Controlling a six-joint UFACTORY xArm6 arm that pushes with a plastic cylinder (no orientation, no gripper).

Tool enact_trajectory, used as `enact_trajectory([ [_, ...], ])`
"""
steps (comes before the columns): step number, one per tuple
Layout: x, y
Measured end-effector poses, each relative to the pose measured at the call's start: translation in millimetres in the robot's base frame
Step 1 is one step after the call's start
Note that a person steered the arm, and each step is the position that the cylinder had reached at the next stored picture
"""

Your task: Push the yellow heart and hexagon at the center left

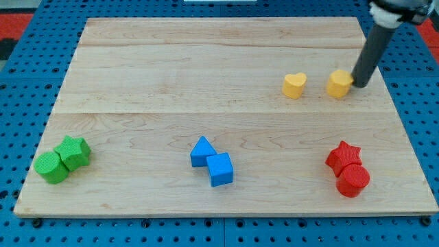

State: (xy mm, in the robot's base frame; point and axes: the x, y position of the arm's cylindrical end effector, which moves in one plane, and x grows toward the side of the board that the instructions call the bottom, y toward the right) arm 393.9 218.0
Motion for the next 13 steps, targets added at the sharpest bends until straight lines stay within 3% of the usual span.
enact_trajectory([
  [2,11.0,-184.5],
  [4,-6.6,-102.4],
  [5,-21.6,-149.4],
  [7,13.5,-326.2],
  [8,13.6,-354.5],
  [10,16.0,-304.5],
  [11,54.9,-324.4],
  [12,60.0,-363.3],
  [13,44.8,-321.7],
])
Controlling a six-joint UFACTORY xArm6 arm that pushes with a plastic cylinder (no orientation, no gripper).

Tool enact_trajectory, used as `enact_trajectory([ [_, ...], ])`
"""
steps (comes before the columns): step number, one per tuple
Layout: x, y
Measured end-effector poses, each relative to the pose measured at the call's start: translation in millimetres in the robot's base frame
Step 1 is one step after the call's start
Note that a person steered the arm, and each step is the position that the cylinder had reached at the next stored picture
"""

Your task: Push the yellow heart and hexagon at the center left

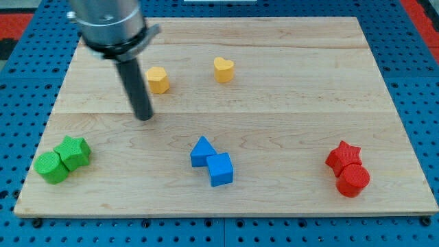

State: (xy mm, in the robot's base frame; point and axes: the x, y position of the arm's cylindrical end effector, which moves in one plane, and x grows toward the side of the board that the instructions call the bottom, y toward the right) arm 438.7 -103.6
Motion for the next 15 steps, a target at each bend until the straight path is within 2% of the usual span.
enact_trajectory([
  [1,-66.5,71.6],
  [2,-96.0,45.8],
  [3,-102.0,59.3],
  [4,-171.9,93.7],
  [5,-189.6,202.0],
  [6,-145.9,225.7],
  [7,-116.1,195.4],
  [8,-93.7,151.3],
  [9,-93.0,93.6],
  [10,-109.8,84.4],
  [12,-56.5,-48.2],
  [14,-83.6,3.6],
  [15,-76.1,3.8],
])
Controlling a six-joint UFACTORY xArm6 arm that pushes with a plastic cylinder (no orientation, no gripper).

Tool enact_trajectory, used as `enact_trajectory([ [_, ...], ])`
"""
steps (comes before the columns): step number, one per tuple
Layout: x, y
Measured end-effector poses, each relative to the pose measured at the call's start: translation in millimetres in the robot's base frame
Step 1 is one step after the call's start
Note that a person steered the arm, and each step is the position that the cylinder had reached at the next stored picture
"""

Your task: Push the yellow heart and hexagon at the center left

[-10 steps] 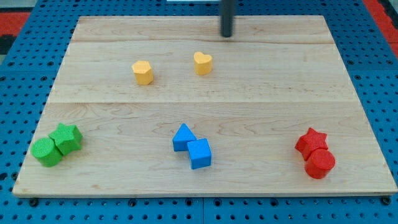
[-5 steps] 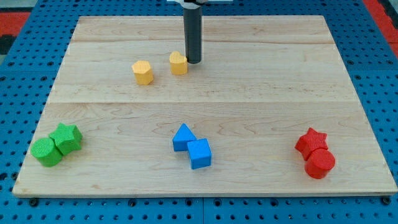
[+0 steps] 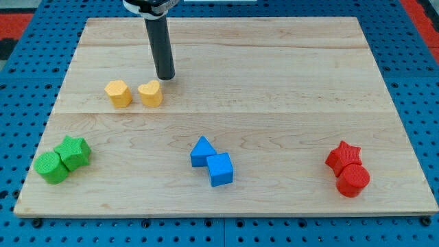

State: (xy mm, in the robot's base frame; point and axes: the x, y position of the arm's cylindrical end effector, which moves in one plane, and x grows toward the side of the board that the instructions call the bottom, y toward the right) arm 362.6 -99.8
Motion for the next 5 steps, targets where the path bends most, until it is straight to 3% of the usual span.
enact_trajectory([
  [5,18.6,4.0],
])
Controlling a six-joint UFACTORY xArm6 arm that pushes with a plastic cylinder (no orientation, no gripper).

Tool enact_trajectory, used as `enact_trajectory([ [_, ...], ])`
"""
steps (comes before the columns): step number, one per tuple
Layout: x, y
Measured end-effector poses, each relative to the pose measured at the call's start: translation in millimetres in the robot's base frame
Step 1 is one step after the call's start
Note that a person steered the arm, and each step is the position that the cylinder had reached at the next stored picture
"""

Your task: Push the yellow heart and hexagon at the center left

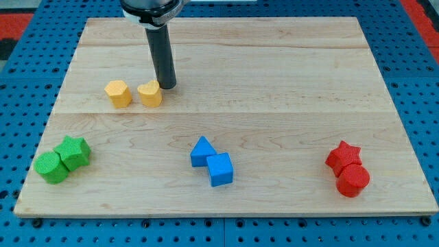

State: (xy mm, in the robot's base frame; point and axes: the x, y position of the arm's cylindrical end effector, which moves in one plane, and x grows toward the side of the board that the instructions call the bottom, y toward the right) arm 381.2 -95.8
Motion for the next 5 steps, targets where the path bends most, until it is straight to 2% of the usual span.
enact_trajectory([
  [2,12.4,1.4],
  [5,19.4,-25.9],
])
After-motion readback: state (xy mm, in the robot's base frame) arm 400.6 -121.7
